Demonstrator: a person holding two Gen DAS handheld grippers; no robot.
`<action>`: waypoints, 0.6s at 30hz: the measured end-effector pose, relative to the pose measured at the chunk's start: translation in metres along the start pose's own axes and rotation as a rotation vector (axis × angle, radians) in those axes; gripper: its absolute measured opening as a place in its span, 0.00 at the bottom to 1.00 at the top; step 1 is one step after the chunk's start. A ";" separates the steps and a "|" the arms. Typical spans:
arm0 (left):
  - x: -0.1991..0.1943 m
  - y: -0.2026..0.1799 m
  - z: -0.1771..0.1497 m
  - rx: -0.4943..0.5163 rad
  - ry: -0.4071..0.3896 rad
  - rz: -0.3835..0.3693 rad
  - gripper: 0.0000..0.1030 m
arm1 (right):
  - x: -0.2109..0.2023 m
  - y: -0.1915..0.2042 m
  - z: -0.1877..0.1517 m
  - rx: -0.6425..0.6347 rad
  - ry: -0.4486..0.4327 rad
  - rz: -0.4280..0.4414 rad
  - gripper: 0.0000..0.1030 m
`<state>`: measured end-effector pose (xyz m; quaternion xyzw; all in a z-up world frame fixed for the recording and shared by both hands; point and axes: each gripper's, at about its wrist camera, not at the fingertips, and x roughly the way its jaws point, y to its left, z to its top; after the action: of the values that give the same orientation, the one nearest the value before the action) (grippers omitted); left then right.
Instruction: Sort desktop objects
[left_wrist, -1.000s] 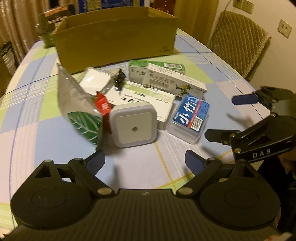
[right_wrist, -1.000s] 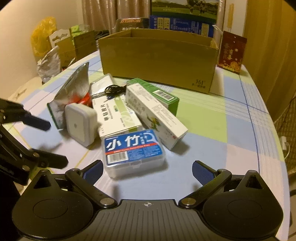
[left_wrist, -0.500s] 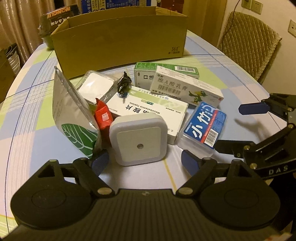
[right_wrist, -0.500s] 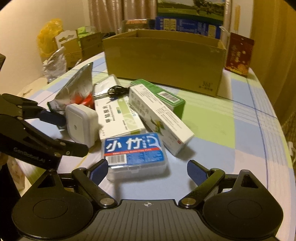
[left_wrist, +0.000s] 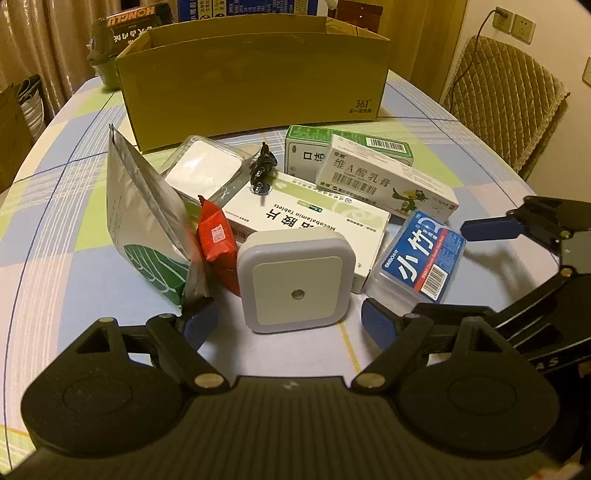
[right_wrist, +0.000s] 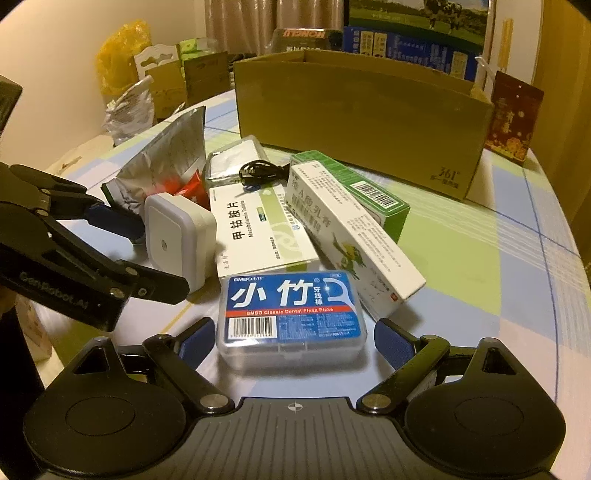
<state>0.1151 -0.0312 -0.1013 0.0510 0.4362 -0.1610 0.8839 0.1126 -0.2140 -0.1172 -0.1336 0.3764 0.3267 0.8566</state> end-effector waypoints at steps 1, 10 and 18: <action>0.000 0.000 0.000 -0.003 0.001 -0.001 0.80 | 0.000 -0.001 0.000 0.006 0.002 0.000 0.81; 0.006 -0.006 0.000 -0.026 0.005 0.006 0.80 | -0.018 -0.010 -0.012 0.107 0.019 -0.091 0.80; 0.011 -0.014 0.000 -0.105 -0.026 0.078 0.66 | -0.021 -0.016 -0.012 0.140 0.007 -0.104 0.80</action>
<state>0.1167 -0.0465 -0.1097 0.0192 0.4301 -0.1041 0.8966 0.1059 -0.2415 -0.1104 -0.0938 0.3938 0.2540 0.8784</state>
